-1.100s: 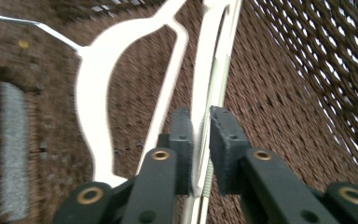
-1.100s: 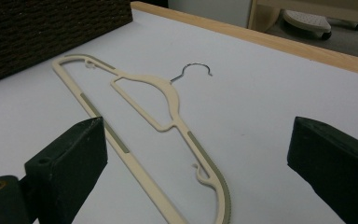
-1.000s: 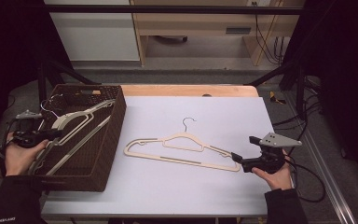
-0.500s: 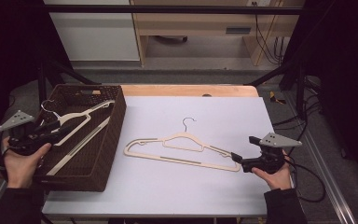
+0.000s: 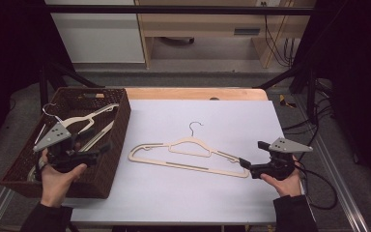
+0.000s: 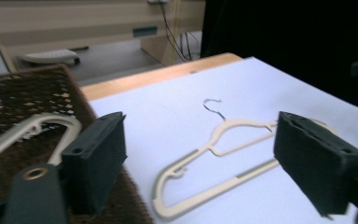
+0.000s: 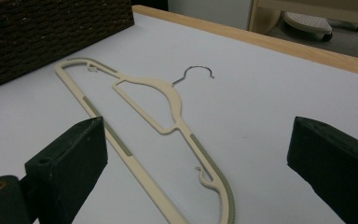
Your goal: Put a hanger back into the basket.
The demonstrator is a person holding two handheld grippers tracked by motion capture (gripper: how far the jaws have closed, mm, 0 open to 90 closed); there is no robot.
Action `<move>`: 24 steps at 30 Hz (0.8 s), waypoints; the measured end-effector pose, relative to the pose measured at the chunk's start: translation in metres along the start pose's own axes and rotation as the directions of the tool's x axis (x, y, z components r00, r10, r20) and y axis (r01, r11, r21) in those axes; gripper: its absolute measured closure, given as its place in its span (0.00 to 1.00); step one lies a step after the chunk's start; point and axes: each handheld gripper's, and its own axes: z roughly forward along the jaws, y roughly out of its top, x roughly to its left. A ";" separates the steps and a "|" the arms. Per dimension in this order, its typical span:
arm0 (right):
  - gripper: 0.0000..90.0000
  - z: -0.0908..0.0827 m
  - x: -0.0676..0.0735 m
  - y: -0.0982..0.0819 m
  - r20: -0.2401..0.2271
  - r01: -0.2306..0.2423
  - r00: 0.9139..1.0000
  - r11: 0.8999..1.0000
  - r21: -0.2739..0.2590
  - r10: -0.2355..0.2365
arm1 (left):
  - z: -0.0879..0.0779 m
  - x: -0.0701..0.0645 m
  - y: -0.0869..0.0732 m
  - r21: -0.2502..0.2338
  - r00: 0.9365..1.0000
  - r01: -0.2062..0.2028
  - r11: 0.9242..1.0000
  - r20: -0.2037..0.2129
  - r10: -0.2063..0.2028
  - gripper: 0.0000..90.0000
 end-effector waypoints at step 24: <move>0.12 0.038 0.005 0.001 -0.018 0.075 0.997 0.994 0.084 -0.074 | 0.070 -0.064 -0.029 0.133 0.982 -0.128 0.983 0.158 0.106 0.10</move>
